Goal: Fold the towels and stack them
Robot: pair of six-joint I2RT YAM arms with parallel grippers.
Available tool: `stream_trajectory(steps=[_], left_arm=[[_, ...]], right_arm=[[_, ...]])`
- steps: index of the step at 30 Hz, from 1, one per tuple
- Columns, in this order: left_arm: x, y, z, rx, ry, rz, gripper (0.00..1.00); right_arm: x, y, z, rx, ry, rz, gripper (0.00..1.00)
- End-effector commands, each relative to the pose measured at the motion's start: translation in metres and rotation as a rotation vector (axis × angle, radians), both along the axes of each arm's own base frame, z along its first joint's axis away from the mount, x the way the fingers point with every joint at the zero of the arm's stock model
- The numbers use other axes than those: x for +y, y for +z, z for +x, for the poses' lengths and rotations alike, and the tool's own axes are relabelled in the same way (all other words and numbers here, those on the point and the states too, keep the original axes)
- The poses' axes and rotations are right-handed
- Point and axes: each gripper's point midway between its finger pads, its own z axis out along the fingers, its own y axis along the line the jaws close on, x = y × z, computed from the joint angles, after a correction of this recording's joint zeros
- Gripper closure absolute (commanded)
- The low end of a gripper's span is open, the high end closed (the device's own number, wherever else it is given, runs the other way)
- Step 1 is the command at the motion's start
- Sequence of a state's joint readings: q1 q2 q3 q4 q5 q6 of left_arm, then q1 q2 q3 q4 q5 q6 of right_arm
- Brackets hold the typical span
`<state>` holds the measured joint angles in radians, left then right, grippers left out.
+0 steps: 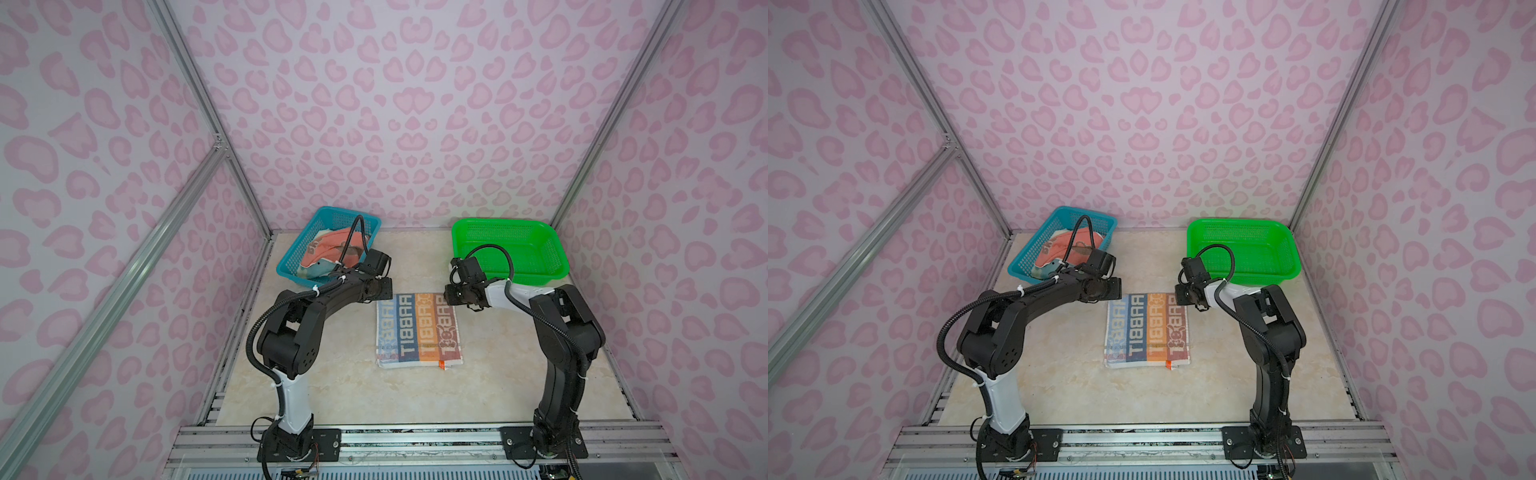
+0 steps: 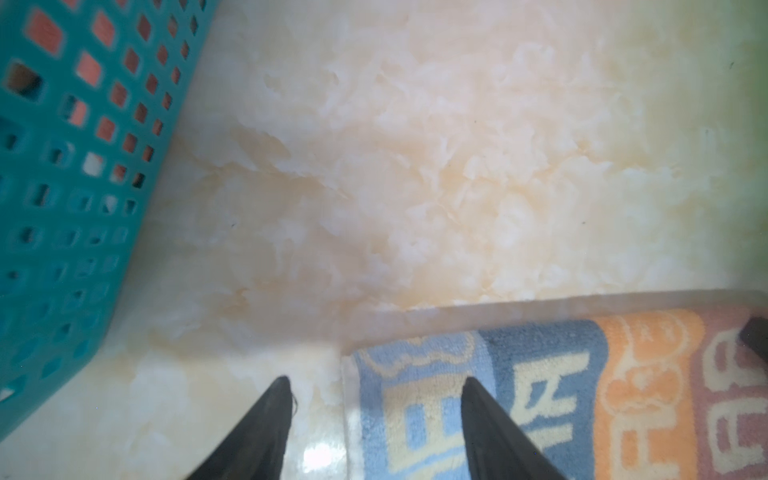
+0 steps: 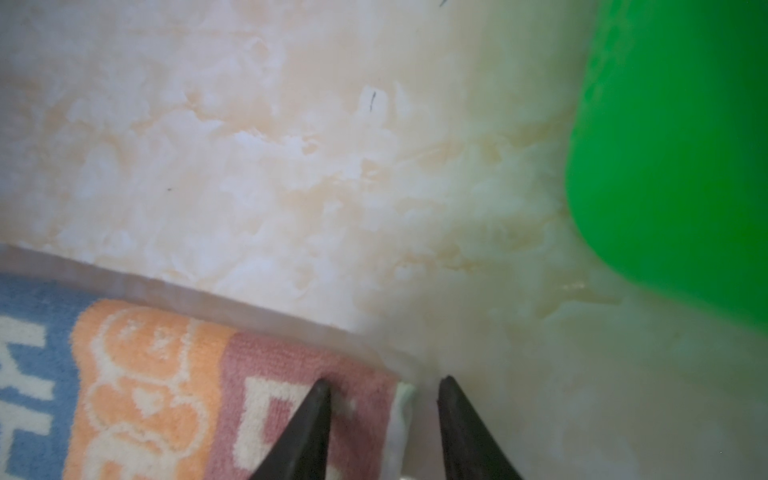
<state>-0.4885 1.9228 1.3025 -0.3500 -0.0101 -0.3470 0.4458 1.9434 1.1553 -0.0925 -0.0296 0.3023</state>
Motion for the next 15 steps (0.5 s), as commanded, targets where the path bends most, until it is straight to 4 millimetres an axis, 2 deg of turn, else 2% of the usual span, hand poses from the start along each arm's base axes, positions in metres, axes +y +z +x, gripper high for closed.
stream_trajectory(steps=[1,7,15], left_arm=[[0.004,-0.009,-0.006,0.033,0.024,0.004,0.37],[0.006,-0.028,-0.011,0.066,0.039,0.033,0.41],[0.003,-0.039,-0.012,0.082,0.038,0.032,0.50]], right_arm=[[-0.001,-0.011,-0.005,0.036,-0.005,-0.004,0.58],[0.001,-0.015,-0.004,0.041,-0.008,0.011,0.59],[0.004,-0.021,-0.006,0.059,-0.004,0.017,0.66]])
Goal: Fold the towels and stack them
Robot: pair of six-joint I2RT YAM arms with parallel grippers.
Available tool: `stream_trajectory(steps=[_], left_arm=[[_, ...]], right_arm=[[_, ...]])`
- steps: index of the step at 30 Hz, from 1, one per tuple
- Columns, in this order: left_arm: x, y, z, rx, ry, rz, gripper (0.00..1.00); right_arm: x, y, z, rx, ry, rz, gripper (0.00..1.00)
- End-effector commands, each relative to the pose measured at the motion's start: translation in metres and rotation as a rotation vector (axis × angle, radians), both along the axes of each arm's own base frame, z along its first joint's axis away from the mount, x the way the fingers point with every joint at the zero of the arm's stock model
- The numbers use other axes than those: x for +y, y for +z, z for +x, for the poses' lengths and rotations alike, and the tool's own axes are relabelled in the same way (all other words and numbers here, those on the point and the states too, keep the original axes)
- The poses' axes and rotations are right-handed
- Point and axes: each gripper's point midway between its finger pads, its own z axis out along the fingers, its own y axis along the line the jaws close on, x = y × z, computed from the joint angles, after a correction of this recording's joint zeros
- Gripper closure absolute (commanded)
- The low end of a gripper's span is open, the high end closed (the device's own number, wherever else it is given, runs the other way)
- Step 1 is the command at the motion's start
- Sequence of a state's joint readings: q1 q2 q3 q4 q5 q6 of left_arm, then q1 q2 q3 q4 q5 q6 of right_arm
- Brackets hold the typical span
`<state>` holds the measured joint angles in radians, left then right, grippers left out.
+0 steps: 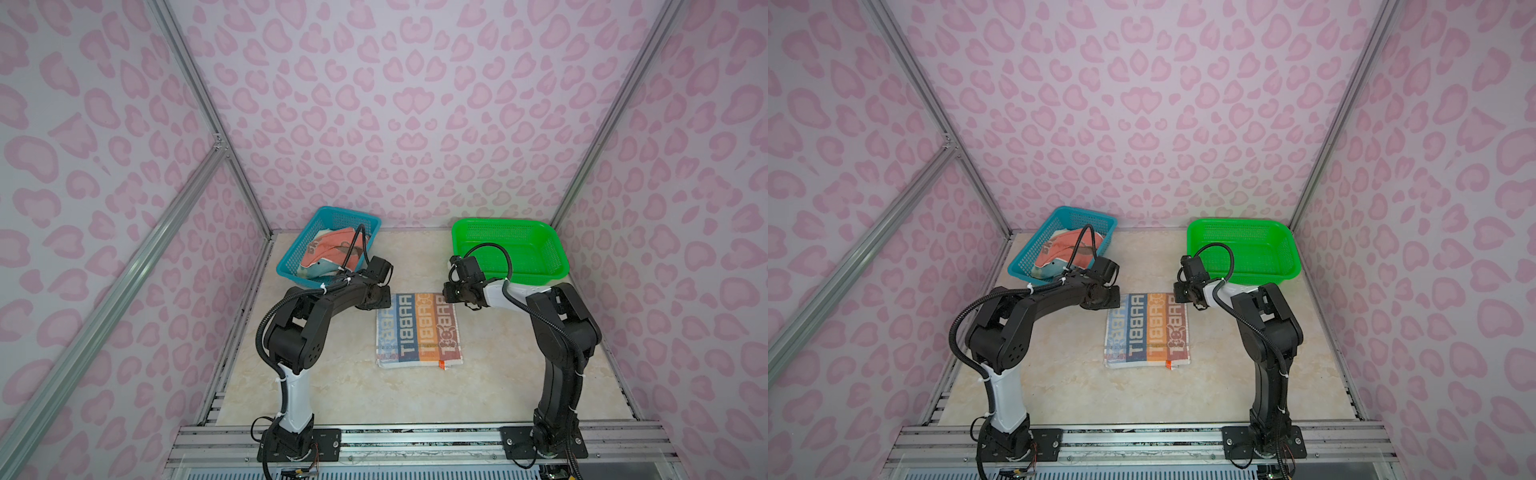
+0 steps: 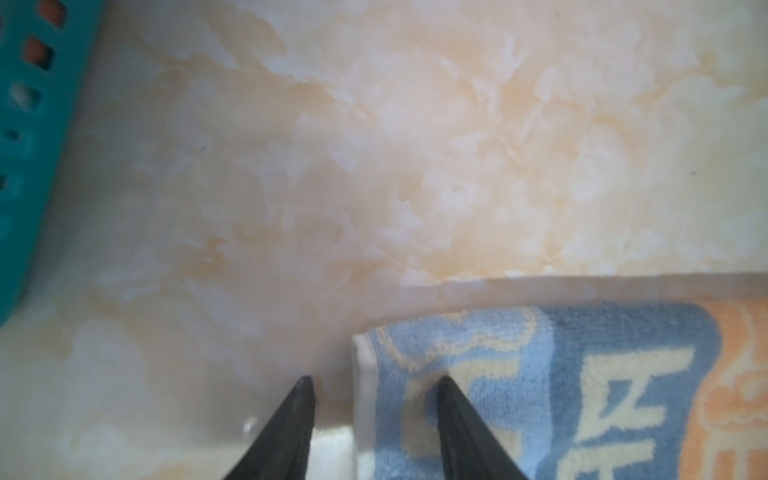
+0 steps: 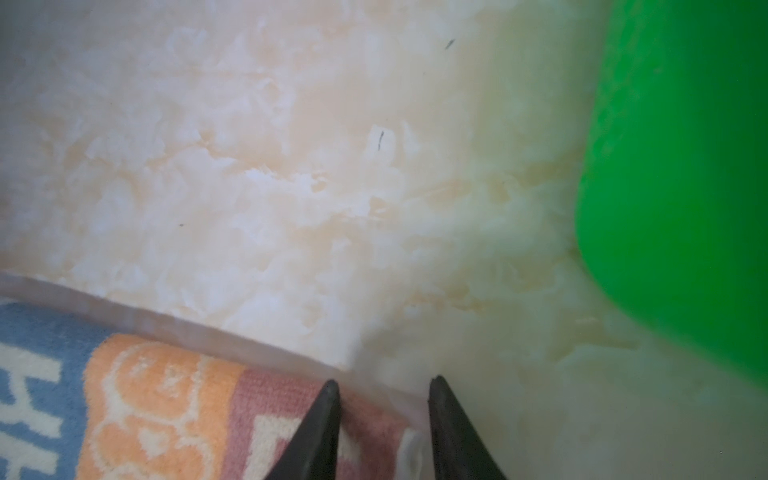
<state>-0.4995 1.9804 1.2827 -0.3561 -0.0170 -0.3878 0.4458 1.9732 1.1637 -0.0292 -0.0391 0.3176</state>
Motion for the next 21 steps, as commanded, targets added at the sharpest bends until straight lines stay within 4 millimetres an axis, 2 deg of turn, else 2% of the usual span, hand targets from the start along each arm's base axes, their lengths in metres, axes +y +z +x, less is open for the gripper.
stream_trajectory(steps=[1,8,12,16,20,21], left_arm=[[0.000,-0.006,0.002,0.001,0.009,0.003,0.51],[0.003,-0.012,0.002,0.005,0.018,0.019,0.47],[0.001,-0.013,0.003,0.005,0.015,0.013,0.49],[0.000,-0.018,0.002,0.019,0.012,0.004,0.59],[-0.002,-0.022,0.001,0.028,-0.002,0.000,0.63],[-0.004,-0.023,0.002,0.025,-0.007,-0.004,0.68]], right_arm=[[-0.003,-0.020,-0.017,0.092,0.004,-0.015,0.66],[-0.006,-0.024,-0.024,0.107,0.003,-0.025,0.70],[-0.007,-0.025,-0.025,0.108,0.003,-0.030,0.73],[-0.006,-0.024,-0.025,0.111,0.005,-0.022,0.80],[-0.003,-0.023,-0.024,0.114,0.010,-0.012,0.90],[-0.004,-0.024,-0.024,0.116,0.011,-0.015,0.92]])
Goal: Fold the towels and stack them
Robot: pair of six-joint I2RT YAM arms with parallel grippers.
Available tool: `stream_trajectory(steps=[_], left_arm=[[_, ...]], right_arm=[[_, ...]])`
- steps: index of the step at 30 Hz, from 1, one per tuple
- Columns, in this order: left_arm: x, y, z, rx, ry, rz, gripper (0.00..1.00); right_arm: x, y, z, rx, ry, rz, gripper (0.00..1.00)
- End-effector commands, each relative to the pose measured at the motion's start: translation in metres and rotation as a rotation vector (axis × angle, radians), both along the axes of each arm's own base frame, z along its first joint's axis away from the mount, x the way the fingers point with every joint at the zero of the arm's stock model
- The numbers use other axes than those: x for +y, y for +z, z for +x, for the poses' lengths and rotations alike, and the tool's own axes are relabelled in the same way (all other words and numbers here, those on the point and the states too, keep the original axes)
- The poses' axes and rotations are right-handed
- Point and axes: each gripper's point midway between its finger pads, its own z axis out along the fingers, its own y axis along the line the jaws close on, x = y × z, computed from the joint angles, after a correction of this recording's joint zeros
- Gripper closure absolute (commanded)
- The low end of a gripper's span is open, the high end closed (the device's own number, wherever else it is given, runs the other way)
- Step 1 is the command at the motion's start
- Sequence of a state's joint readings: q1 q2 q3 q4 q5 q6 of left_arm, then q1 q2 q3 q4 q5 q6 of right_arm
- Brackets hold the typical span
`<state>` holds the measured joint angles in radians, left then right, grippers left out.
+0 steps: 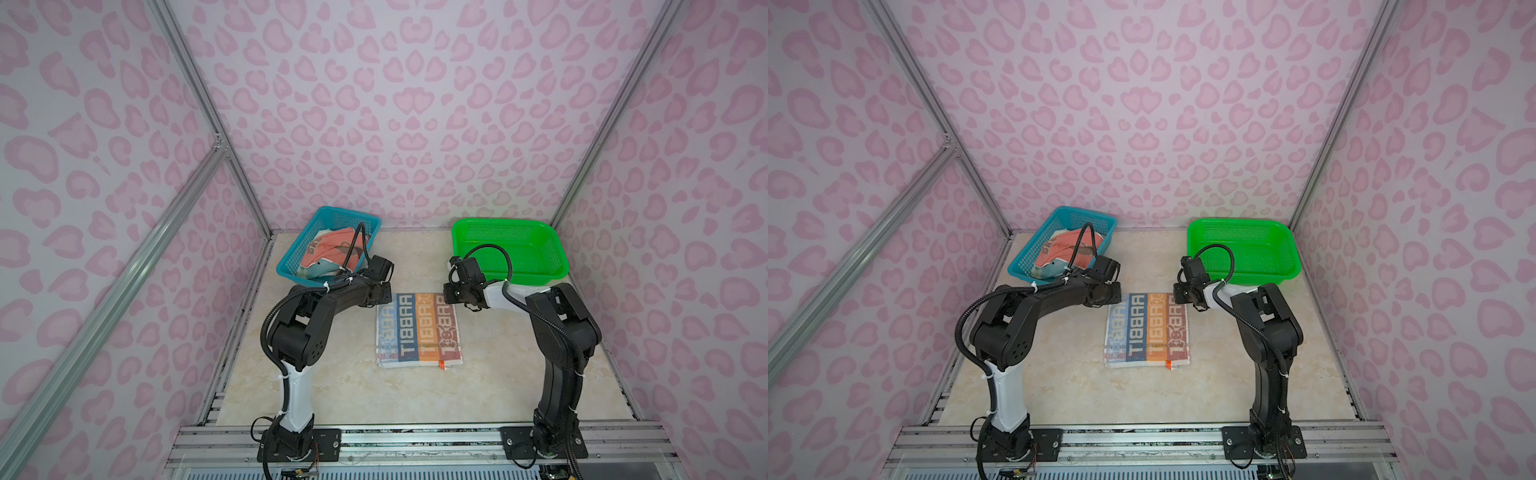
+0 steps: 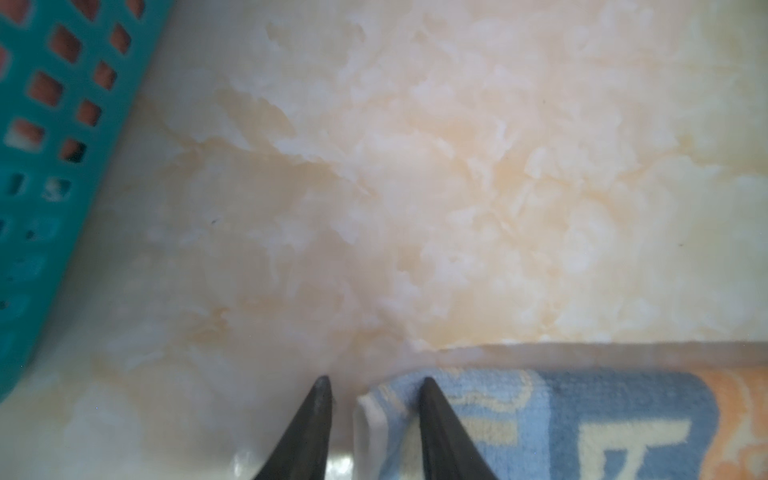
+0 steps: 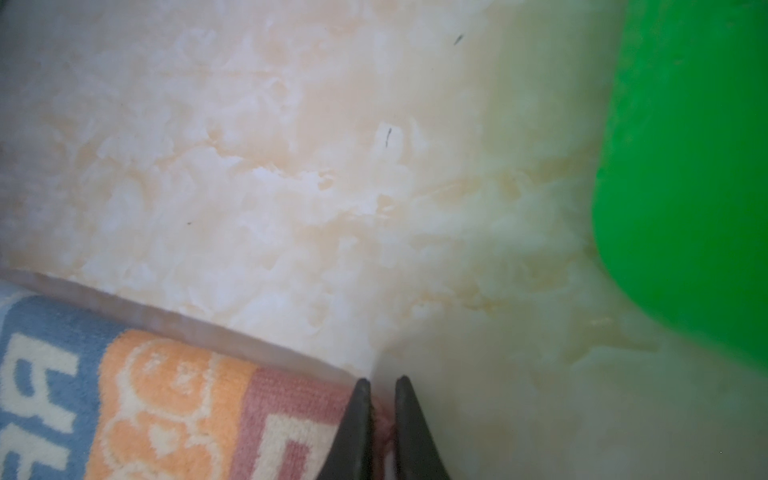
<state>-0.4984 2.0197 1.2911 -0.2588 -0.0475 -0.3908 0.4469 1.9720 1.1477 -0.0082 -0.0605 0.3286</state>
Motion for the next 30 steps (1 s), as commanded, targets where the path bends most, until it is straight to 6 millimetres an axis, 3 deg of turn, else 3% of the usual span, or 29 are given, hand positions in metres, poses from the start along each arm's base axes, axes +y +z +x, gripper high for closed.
stream_trajectory(steps=[1,4,9,14,23,30], left_arm=[[-0.001,-0.019,-0.017,0.095,-0.028,0.002,0.69],[-0.003,-0.019,-0.016,0.094,-0.036,-0.002,0.77],[-0.003,-0.021,-0.017,0.100,-0.042,-0.005,0.98],[-0.003,-0.011,-0.017,0.079,-0.041,-0.013,0.98],[0.002,0.057,-0.009,-0.105,-0.041,-0.044,0.98],[0.006,0.094,-0.006,-0.203,-0.049,-0.052,0.98]], right_arm=[[-0.007,-0.022,-0.021,0.111,0.006,-0.040,0.94],[-0.006,-0.024,-0.020,0.114,0.010,-0.035,1.00],[-0.002,-0.023,-0.020,0.107,0.027,-0.025,1.00],[0.004,-0.011,-0.017,0.074,0.051,0.008,1.00],[0.016,0.034,-0.019,-0.032,0.116,0.087,1.00],[0.019,0.060,-0.014,-0.099,0.134,0.125,1.00]])
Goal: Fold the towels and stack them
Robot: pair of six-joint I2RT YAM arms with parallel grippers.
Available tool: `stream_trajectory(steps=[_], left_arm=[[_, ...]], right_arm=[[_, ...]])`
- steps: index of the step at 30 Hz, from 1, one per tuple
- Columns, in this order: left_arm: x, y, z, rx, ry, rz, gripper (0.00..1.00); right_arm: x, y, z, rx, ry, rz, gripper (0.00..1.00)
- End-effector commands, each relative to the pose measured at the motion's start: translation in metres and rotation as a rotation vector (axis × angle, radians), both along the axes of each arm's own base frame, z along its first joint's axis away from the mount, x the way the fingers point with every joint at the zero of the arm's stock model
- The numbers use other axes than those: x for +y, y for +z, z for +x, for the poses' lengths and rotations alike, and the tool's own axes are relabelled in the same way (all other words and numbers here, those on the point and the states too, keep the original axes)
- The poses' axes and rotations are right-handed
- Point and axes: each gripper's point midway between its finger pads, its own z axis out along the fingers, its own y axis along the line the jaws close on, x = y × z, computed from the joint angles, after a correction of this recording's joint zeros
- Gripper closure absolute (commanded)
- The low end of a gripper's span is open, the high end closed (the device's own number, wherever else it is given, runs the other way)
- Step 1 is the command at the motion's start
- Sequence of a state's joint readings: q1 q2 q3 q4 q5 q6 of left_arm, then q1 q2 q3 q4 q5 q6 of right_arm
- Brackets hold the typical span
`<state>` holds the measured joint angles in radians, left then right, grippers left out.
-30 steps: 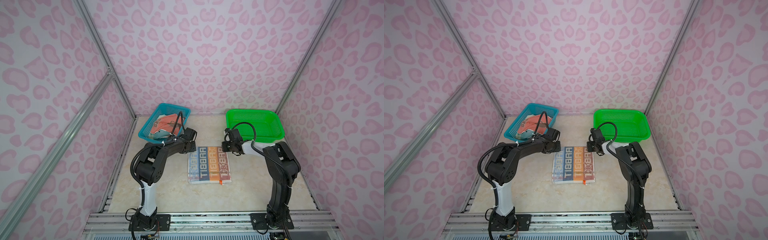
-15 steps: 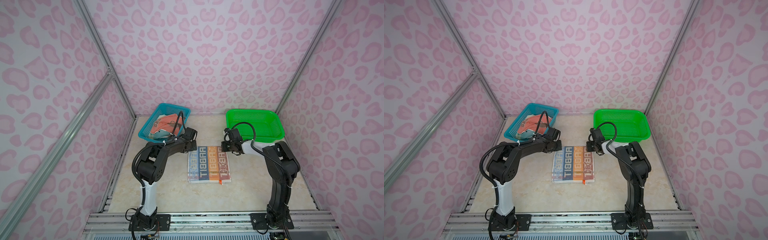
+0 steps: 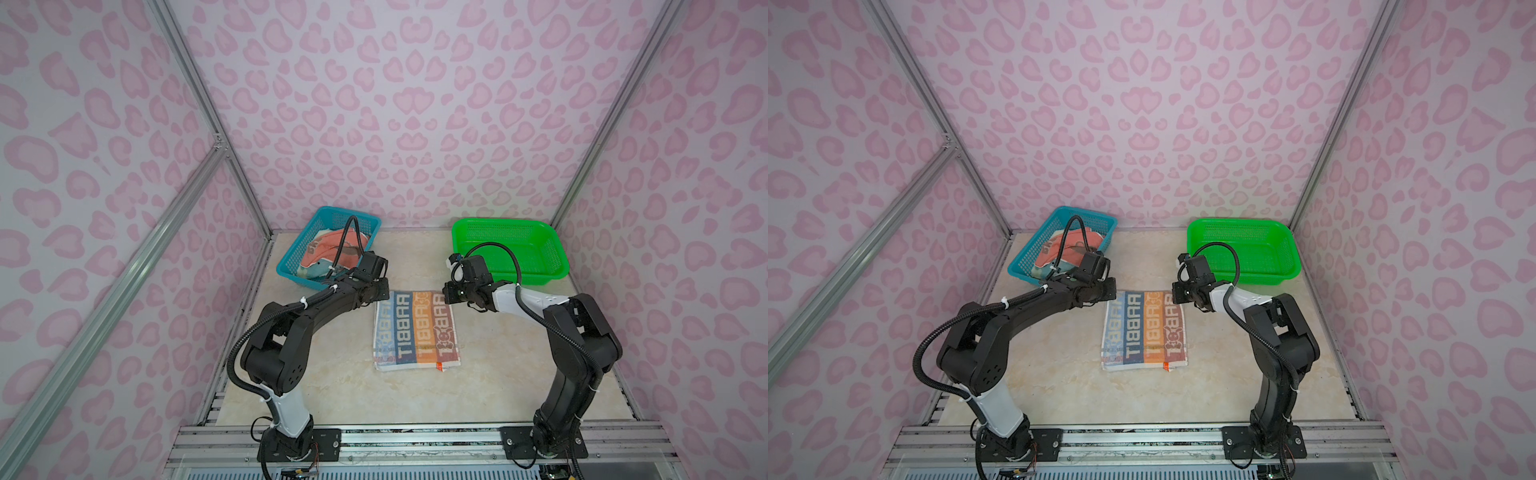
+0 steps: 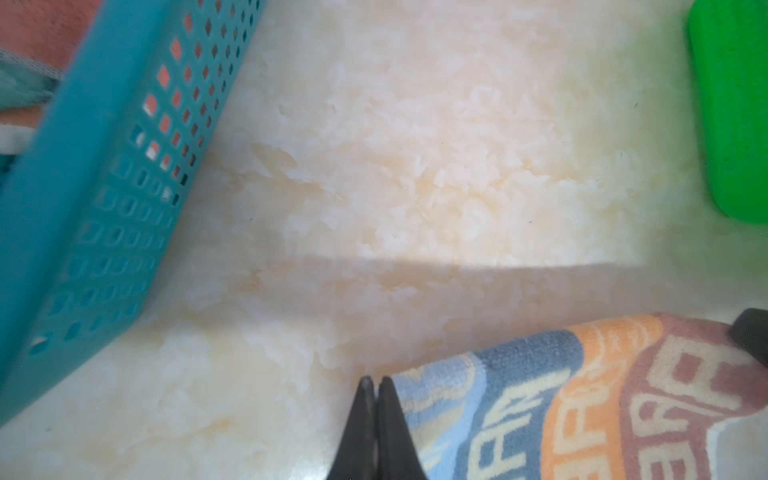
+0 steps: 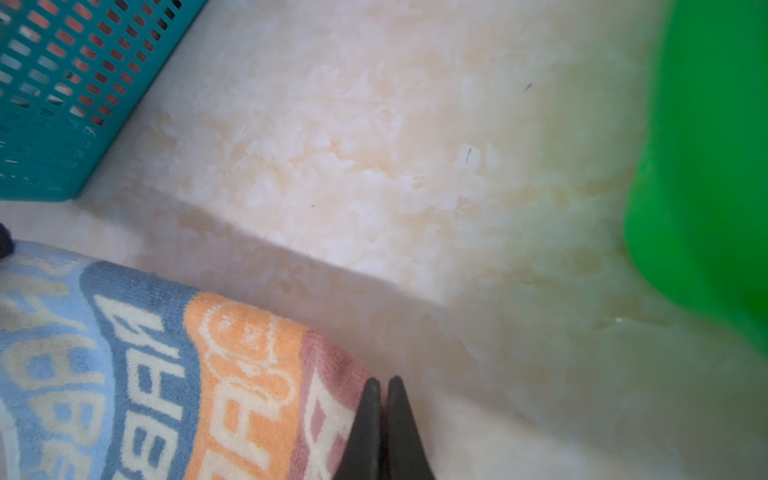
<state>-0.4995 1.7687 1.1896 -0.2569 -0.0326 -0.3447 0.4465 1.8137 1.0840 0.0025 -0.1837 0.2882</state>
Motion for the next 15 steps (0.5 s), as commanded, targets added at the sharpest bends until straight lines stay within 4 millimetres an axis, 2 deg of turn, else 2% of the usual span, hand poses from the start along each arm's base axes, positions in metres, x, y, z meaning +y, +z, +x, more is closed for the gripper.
stream_trajectory(steps=[1,9,13,15], left_arm=[[0.001,0.021,0.011,-0.073,0.001,0.009,0.98],[0.004,0.039,0.026,-0.149,-0.011,0.031,0.98],[0.006,0.051,0.023,-0.188,-0.019,0.013,0.98],[0.004,0.051,0.015,-0.190,-0.041,-0.010,0.98]], right_arm=[[0.005,0.010,0.006,-0.032,0.024,0.022,1.00],[0.002,0.035,0.023,-0.091,0.025,0.089,1.00],[-0.002,0.043,0.019,-0.119,0.039,0.107,1.00],[-0.002,0.044,0.012,-0.131,0.057,0.117,1.00]])
